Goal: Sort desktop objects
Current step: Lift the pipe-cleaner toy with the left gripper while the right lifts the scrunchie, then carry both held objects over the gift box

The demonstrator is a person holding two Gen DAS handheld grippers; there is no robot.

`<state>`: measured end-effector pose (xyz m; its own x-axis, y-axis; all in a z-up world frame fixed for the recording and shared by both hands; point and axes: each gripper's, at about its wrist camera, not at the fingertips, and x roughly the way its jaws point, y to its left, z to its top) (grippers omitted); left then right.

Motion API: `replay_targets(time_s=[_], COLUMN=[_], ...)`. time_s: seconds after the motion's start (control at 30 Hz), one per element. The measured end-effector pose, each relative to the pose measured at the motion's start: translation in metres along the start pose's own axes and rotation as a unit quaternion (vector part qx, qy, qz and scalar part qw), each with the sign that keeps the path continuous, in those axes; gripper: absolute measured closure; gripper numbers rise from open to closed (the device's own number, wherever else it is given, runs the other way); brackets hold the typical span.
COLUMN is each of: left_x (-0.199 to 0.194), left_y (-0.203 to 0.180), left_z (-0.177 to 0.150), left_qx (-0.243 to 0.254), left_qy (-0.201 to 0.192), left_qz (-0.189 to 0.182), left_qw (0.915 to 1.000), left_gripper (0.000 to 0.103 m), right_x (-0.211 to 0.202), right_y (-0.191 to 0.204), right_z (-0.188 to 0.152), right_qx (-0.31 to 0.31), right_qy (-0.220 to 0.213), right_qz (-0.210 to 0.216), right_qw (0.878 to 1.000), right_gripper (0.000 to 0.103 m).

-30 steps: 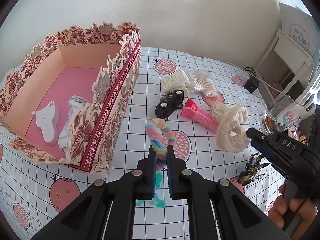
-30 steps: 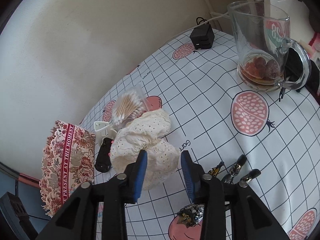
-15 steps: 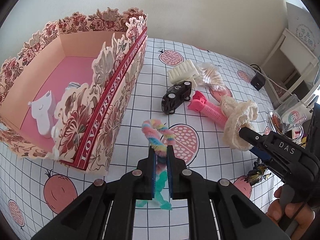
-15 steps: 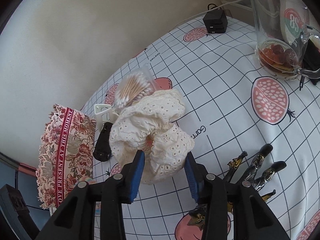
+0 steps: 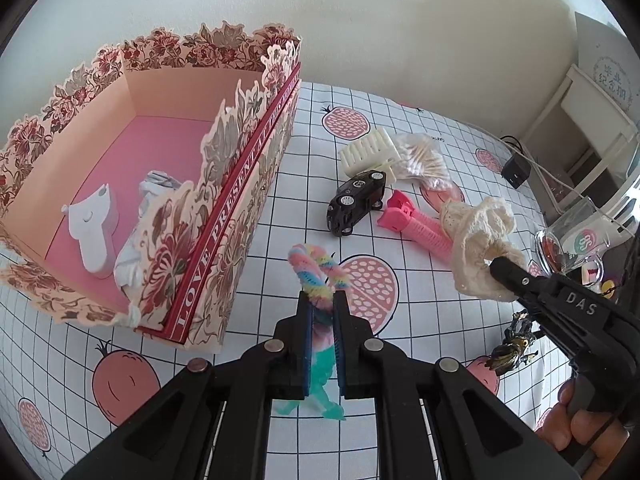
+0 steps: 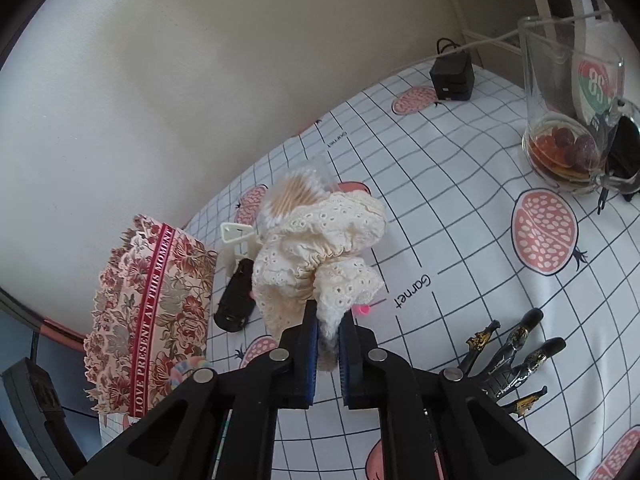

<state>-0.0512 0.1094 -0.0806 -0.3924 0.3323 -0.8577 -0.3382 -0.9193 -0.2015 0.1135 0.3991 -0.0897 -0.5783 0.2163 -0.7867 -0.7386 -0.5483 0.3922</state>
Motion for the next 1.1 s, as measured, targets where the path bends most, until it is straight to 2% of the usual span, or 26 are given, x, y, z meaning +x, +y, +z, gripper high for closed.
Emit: replay_targets(time_s=[0.3,0.53,0.67,0.9,1.1], left_x=[-0.028,-0.047,-0.055,-0.069,-0.088], left_y=[0.002,0.002,0.003,0.006,0.014], left_z=[0.007,0.01,0.011,0.014,0.016], left_qx=[-0.004,-0.003,-0.003,-0.008,-0.021], left_qy=[-0.035,-0.055,-0.064,-0.086,-0.129], left_qz=[0.002,0.004,0.003,0.0,-0.013], left_qw=[0.9994,0.9985,0.998,0.9963,0.9913], left_gripper=[0.094,0.094,0.094,0.094,0.094], right_x=[-0.048,-0.095,-0.103,-0.099,-0.097], right_y=[0.021,0.044,0.052,0.066,0.079], right_z=[0.011,0.014,0.016,0.012,0.005], right_qx=[-0.016,-0.045,-0.049,-0.06,-0.076], right_qy=[-0.077,-0.158,-0.166,-0.148,-0.145], right_qz=[0.038,0.087,0.096,0.098,0.11], right_qw=[0.996,0.983,0.98,0.982,0.98], right_gripper=[0.094,0.094,0.094,0.094,0.093])
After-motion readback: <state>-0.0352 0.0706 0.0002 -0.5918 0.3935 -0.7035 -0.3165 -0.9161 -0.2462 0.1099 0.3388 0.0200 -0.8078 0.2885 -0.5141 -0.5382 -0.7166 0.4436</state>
